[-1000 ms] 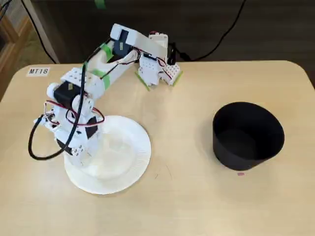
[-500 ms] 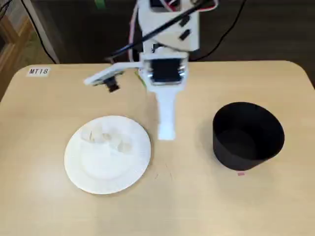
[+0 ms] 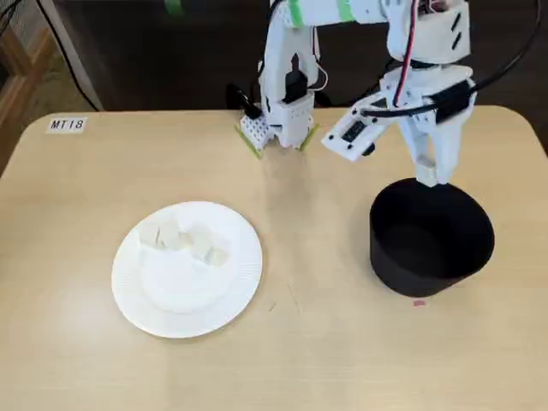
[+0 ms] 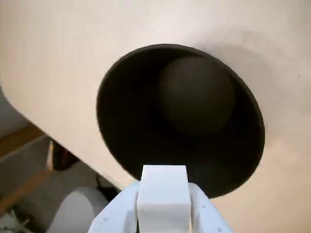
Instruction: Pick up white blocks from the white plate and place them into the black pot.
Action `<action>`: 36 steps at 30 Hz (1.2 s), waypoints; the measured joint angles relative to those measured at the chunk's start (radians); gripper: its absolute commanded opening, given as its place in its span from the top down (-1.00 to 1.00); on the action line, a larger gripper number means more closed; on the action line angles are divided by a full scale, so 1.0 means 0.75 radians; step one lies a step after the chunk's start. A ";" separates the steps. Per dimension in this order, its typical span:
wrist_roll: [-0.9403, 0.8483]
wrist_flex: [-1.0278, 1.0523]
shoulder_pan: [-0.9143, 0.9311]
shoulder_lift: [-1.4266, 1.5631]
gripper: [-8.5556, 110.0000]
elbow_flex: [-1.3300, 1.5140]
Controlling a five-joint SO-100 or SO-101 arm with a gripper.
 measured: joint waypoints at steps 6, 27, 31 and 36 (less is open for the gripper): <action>-0.006 -0.174 0.012 -0.117 0.90 0.002; -0.018 -0.166 0.110 -0.176 0.90 0.002; -0.014 -0.090 0.153 -0.176 0.90 0.002; -0.037 0.016 0.337 0.016 0.90 0.117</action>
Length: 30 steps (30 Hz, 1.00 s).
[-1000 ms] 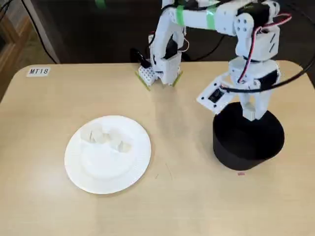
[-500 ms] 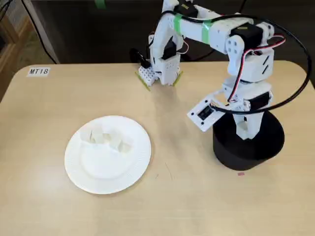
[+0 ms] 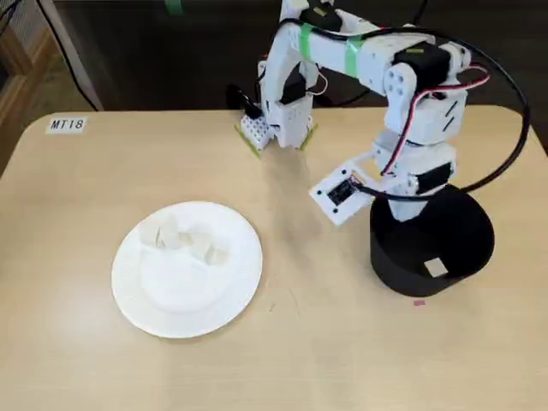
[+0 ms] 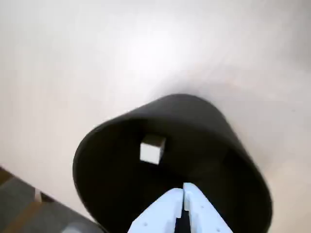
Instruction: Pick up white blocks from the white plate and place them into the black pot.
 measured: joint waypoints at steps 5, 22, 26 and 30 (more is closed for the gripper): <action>0.018 -0.219 0.382 0.624 0.90 0.501; -0.250 -0.313 1.147 0.710 0.90 1.066; -0.295 -0.323 1.233 0.550 0.87 1.066; -0.315 -0.374 1.225 0.436 0.52 1.064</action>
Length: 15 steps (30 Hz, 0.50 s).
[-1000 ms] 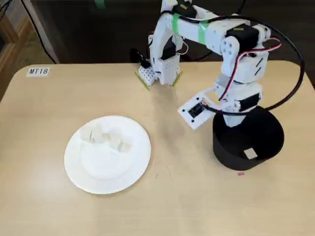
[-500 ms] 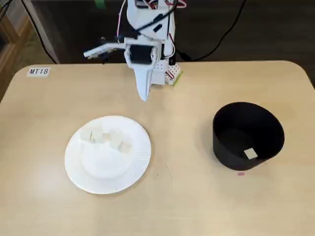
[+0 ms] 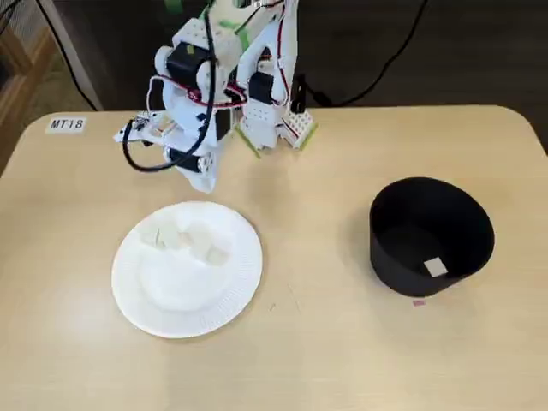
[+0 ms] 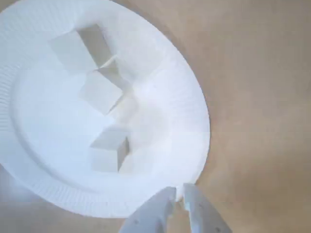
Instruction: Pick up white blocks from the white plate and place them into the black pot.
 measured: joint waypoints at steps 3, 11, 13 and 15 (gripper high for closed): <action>-0.039 -0.006 -0.014 -0.072 0.36 -0.041; 0.000 -0.033 -0.041 -0.205 0.21 -0.115; 0.027 -0.033 -0.045 -0.239 0.20 -0.139; 0.045 -0.033 -0.053 -0.286 0.20 -0.174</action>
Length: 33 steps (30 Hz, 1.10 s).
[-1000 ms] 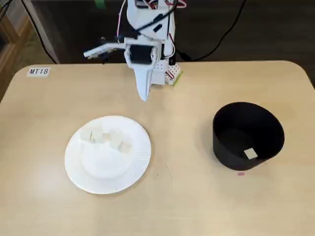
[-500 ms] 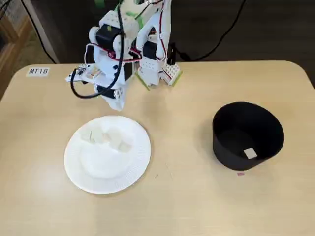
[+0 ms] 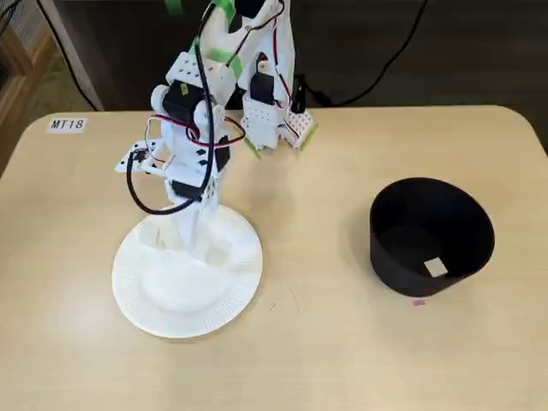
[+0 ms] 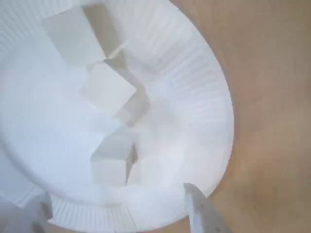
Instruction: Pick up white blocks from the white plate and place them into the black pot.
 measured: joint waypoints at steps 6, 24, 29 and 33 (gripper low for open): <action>0.029 0.061 -0.041 -0.217 0.20 -0.196; 0.168 -0.041 -0.051 -0.546 0.90 -0.409; 0.174 -0.153 -0.049 -0.544 0.90 -0.409; 0.196 -0.268 -0.051 -0.483 0.90 -0.393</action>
